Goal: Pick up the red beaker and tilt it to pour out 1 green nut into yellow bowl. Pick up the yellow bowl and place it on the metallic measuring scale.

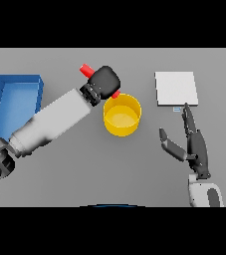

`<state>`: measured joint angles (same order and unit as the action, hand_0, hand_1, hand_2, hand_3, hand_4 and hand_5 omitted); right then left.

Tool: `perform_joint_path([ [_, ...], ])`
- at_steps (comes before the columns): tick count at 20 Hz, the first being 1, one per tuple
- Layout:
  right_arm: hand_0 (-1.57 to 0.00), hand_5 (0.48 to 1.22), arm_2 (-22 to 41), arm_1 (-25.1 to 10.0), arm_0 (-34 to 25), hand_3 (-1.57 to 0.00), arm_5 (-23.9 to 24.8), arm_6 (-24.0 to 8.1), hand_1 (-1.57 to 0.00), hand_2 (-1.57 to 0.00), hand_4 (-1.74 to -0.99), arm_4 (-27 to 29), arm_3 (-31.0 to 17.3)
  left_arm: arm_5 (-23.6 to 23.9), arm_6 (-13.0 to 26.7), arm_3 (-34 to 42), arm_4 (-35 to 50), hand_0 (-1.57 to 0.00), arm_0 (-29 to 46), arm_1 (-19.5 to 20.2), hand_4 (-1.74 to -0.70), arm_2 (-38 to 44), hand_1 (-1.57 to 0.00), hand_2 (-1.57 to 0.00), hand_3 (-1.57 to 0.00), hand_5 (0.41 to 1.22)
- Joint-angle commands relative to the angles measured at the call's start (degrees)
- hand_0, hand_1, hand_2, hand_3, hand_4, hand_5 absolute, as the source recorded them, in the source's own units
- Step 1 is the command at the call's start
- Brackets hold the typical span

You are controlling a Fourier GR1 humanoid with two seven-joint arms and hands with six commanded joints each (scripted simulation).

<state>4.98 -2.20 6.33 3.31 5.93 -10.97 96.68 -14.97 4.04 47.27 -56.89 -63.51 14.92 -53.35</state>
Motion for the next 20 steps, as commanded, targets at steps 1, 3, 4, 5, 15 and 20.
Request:
perform_joint_path([
  [1,0.0,0.634,0.0,0.11,-0.18,0.0,0.22,-1.21,0.0,0.0,-1.291,-0.21,-0.21,-0.82,-0.72,-0.08,-0.78,-1.57,-0.59,0.22,-1.73,-1.36,-1.57,-1.57,-1.52,1.22],
  [3,0.0,0.631,0.23,0.39,-0.63,0.0,0.55,-0.69,0.0,0.0,-1.291,-0.57,-0.11,-1.8,-1.46,-0.29,-2.38,-1.57,-1.68,0.16,-1.74,-4.05,-1.57,-1.57,-1.54,1.22],
  [4,0.0,0.627,-0.08,0.02,-0.66,0.0,0.7,-1.2,0.0,0.0,-1.288,-0.77,-0.52,-1.66,-1.34,-0.84,-3.35,-1.57,-2.43,0.2,-1.74,-5.19,-1.57,-1.57,-1.55,1.22],
  [5,0.0,0.618,0.16,0.38,-0.52,0.0,1.0,-1.37,0.0,0.0,-1.286,-1.1,-0.64,-1.66,-1.9,-0.84,-3.93,-1.57,-3.17,0.16,-1.74,-6.2,-1.57,-1.57,-1.55,1.221],
  [15,0.0,0.589,0.92,0.1,-0.23,0.0,2.38,-1.74,0.0,0.0,-1.214,-3.91,-0.6,-2.88,-6.98,-7.73,-8.93,-1.57,-11.12,-2.35,-1.73,-15.62,-1.57,-1.57,-1.57,1.221],
  [20,0.0,0.594,1.11,0.1,-0.75,0.0,3.14,-0.68,0.0,0.0,-1.21,-4.92,-0.86,-0.76,-9.48,-8.28,-11.1,-1.57,-13.61,-2.34,-1.73,-20.04,-1.57,-1.57,-1.57,1.221],
])
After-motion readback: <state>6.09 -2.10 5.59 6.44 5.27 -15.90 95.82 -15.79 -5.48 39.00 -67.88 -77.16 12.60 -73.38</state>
